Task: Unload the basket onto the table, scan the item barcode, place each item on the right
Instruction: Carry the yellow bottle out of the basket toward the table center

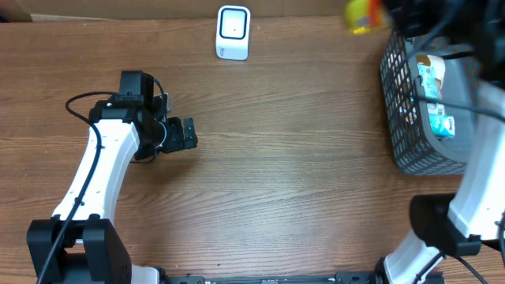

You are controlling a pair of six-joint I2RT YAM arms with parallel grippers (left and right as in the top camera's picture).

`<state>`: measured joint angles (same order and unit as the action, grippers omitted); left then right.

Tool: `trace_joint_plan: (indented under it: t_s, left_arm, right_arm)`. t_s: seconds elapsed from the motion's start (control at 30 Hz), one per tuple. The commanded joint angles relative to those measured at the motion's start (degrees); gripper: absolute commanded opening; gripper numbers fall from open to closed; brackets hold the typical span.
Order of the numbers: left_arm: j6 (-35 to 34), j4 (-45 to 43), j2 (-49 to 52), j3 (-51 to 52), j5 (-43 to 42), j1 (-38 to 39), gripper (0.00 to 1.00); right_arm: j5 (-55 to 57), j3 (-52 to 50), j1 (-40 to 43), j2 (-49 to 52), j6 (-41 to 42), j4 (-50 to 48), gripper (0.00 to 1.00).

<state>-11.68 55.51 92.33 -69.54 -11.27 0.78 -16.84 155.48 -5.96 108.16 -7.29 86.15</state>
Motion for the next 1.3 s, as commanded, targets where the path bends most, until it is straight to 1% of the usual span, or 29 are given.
trace_joint_plan:
  t_s: [0.0, 0.1, 0.2, 0.4, 0.57, 0.63, 0.7, 0.83, 0.93, 1.07, 1.1, 1.17, 1.27]
  left_arm:
    - [-0.3, -0.1, 0.3, -0.8, 0.3, -0.1, 0.99]
    - [-0.3, -0.1, 0.3, -0.8, 0.3, -0.1, 1.0]
    - [-0.3, -0.1, 0.3, -0.8, 0.3, -0.1, 1.0]
    - [-0.3, -0.1, 0.3, -0.8, 0.3, -0.1, 0.99]
    - [-0.3, -0.1, 0.3, -0.8, 0.3, -0.1, 1.0]
    - [-0.3, -0.1, 0.3, -0.8, 0.3, -0.1, 0.99]
    - [-0.3, -0.1, 0.3, -0.8, 0.3, -0.1, 1.0]
    - [-0.3, -0.1, 0.3, -0.8, 0.3, -0.1, 1.0]
    - [-0.3, -0.1, 0.3, -0.8, 0.3, -0.1, 1.0]
    - [-0.3, 0.0, 0.3, -0.8, 0.3, -0.1, 1.0]
    - [-0.3, -0.1, 0.3, -0.8, 0.3, -0.1, 1.0]
    - [-0.3, -0.1, 0.3, -0.8, 0.3, -0.1, 1.0]
    - [-0.3, -0.1, 0.3, -0.8, 0.3, -0.1, 1.0]
  right_arm:
    - [0.7, -3.5, -6.0, -0.6, 4.2, 0.3, 0.2]
    - [7.0, -10.1, -10.9, -0.6, 11.6, 0.3, 0.22]
    - [9.3, -16.9, -13.7, -0.6, 15.3, -1.0, 0.22]
    - [9.4, -33.5, -19.1, -0.6, 15.2, -10.0, 0.22]
    - [12.8, -46.2, -22.6, -0.6, 14.2, -19.6, 0.22]
    - [14.1, -50.3, -24.0, -0.6, 12.1, -23.4, 0.22]
    - [14.4, -54.2, -25.7, -0.6, 7.5, -27.7, 0.22]
    - [14.7, -58.8, -28.9, -0.6, 0.7, -33.7, 0.22]
    - [16.8, -61.2, -31.2, -0.6, -4.9, -36.1, 0.23]
    - [17.0, -63.9, -33.3, -0.6, -13.0, -38.0, 0.24]
    - [17.0, -64.7, -33.6, -0.6, -14.5, -38.8, 0.27]
    - [16.6, -65.9, -33.7, -0.6, -15.6, -40.3, 0.3]
    - [15.7, -66.8, -33.7, -0.5, -15.7, -41.9, 0.31]
